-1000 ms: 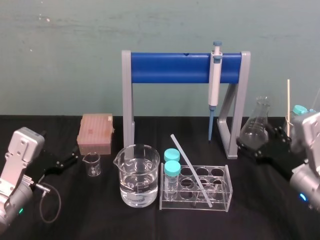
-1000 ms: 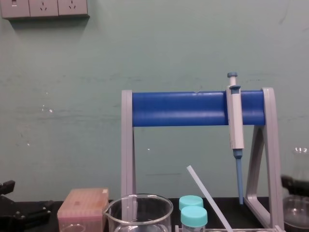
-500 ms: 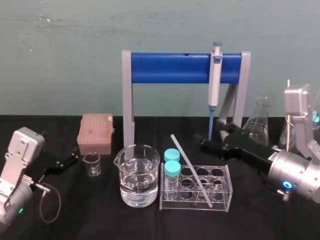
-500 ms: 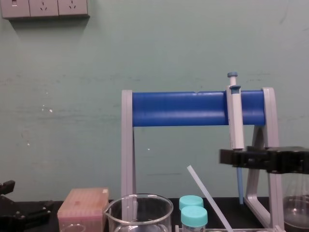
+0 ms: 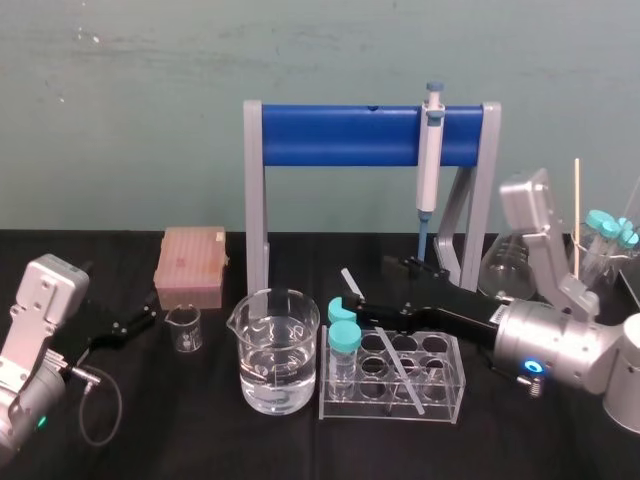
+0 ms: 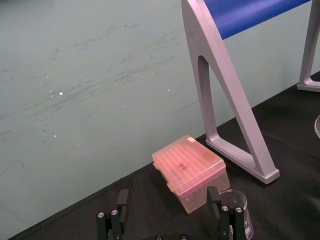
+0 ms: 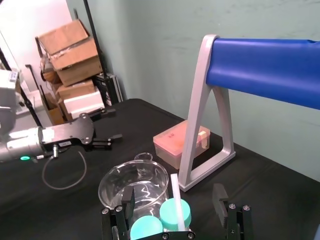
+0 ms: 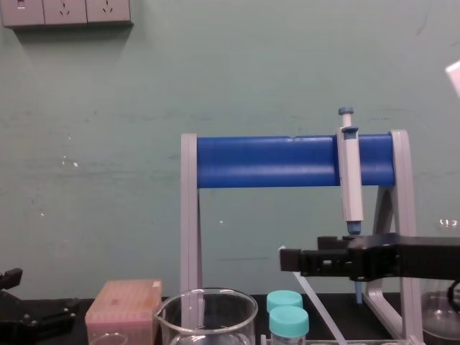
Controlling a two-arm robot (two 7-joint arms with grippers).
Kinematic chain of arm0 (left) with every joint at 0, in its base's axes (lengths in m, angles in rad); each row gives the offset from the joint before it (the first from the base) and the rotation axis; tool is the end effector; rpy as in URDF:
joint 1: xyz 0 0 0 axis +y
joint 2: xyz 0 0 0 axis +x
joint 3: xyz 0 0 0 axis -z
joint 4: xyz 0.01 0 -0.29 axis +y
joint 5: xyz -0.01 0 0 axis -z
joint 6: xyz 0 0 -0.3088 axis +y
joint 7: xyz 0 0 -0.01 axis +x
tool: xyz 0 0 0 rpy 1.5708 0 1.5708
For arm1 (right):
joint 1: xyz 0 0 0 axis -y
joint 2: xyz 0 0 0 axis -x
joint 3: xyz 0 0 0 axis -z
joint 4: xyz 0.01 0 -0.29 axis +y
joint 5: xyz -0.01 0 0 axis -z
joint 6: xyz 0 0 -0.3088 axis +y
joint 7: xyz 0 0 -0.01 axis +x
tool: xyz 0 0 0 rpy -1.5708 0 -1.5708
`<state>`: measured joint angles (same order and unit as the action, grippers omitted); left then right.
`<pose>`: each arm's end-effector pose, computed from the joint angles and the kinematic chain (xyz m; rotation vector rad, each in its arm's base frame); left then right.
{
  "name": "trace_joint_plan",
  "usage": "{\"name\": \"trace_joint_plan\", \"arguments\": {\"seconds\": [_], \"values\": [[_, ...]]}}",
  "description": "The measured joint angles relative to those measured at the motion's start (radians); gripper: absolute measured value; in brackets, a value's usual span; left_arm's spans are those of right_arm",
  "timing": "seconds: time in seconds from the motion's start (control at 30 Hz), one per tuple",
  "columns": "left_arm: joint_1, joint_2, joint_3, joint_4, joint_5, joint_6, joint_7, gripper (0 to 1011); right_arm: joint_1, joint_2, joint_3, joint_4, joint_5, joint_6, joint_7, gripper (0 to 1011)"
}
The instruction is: Pick up the stirring rod with one hand, then place it down.
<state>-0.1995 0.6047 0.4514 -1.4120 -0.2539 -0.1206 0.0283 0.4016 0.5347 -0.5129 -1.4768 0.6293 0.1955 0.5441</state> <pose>0.3581 0.0827 -0.3023 0.3044 -0.2851 1.2479 0.4046 -0.0303 -0.2271 -0.1171 0.1140 -0.6451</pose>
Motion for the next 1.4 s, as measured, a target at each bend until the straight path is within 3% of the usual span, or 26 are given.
{"name": "trace_joint_plan", "arguments": {"seconds": [0.3,0.63,0.83,1.13,1.4], "values": [[0.000,0.000,0.000,0.000,0.000,0.000,0.000,1000,0.054,-0.049,-0.049,0.088,-0.063,-0.028,0.002,1000],[0.000,0.000,0.000,0.000,0.000,0.000,0.000,1000,0.081,-0.092,-0.060,0.152,-0.094,-0.054,0.016,1000],[0.000,0.000,0.000,0.000,0.000,0.000,0.000,1000,0.085,-0.103,-0.064,0.168,-0.122,-0.075,0.014,1000],[0.000,0.000,0.000,0.000,0.000,0.000,0.000,1000,0.084,-0.101,-0.063,0.166,-0.117,-0.072,0.014,997],[0.000,0.000,0.000,0.000,0.000,0.000,0.000,1000,0.083,-0.100,-0.062,0.164,-0.113,-0.069,0.013,814]]}}
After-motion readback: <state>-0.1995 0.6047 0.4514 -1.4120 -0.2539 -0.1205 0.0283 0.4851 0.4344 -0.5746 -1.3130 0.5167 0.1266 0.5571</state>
